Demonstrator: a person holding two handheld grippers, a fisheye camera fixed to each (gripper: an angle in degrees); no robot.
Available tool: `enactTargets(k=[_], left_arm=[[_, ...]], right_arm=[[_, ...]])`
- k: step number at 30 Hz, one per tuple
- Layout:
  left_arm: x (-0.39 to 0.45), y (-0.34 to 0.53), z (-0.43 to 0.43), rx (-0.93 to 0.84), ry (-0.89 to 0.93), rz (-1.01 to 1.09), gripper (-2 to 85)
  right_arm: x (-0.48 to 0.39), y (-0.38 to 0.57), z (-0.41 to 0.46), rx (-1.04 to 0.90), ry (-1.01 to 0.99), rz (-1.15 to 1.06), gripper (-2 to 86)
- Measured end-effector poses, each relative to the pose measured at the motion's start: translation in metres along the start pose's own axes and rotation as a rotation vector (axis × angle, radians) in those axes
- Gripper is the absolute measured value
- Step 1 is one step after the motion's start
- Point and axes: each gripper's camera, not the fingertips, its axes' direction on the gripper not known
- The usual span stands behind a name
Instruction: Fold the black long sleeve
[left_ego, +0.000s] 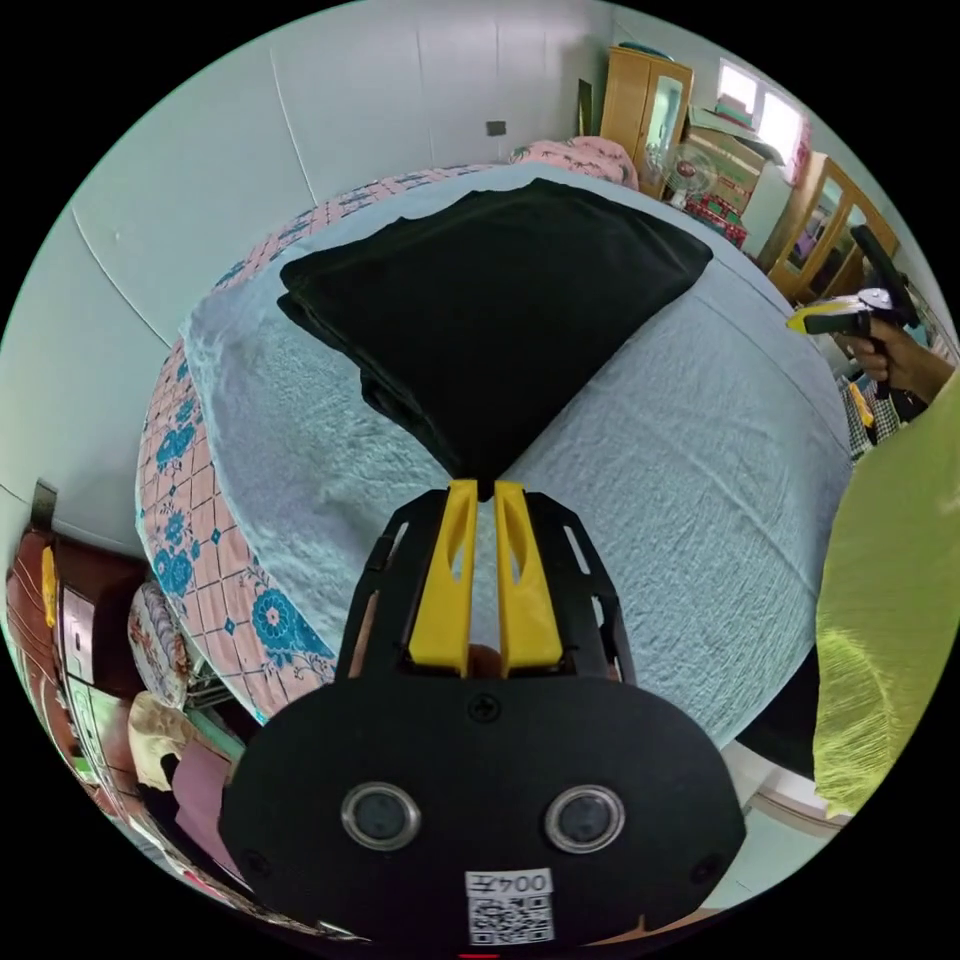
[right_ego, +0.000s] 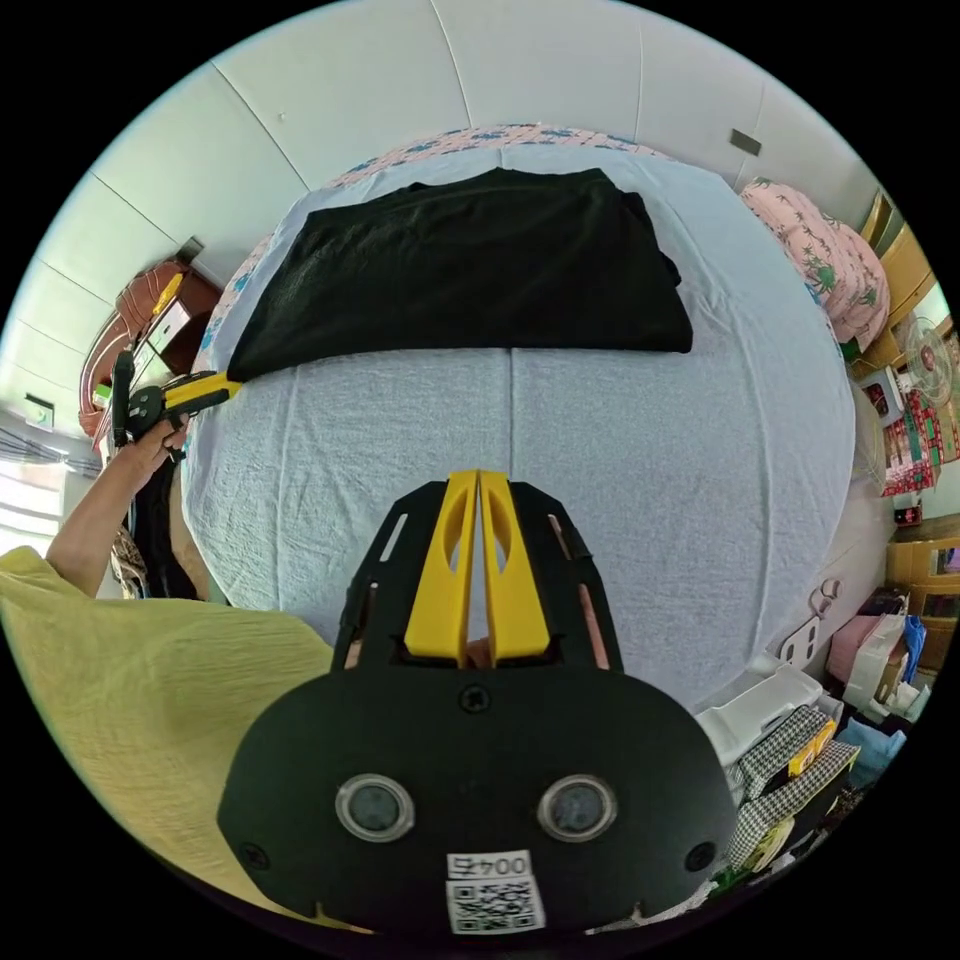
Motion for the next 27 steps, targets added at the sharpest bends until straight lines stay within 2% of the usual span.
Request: enactTargets(k=[6, 11, 14, 17, 21, 27], left_arm=[[-0.026, 0.019, -0.019, -0.036, 0.044, -0.090, 1.9], [-0.062, 0.070, -0.071, 0.134, 0.158, -0.367, 0.5], [-0.059, 0.093, -0.100, 0.249, 0.222, -0.535, 0.3], [-0.035, 0.102, -0.117, 0.287, 0.265, -0.616, 0.2], [0.008, 0.100, -0.131, 0.262, 0.259, -0.671, 0.2], [0.054, 0.085, -0.132, 0.181, 0.289, -0.732, 0.3]], right_arm=[[0.021, 0.020, -0.045, 0.167, 0.055, 0.011, 5.9], [0.073, 0.030, -0.082, 0.319, 0.078, 0.031, 9.4], [0.109, 0.021, -0.086, 0.327, 0.069, 0.015, 10.1], [0.146, 0.001, -0.075, 0.286, 0.020, -0.041, 10.1], [0.190, -0.029, -0.059, 0.263, -0.054, -0.088, 10.4], [0.237, -0.072, -0.029, 0.181, -0.097, -0.276, 9.7]])
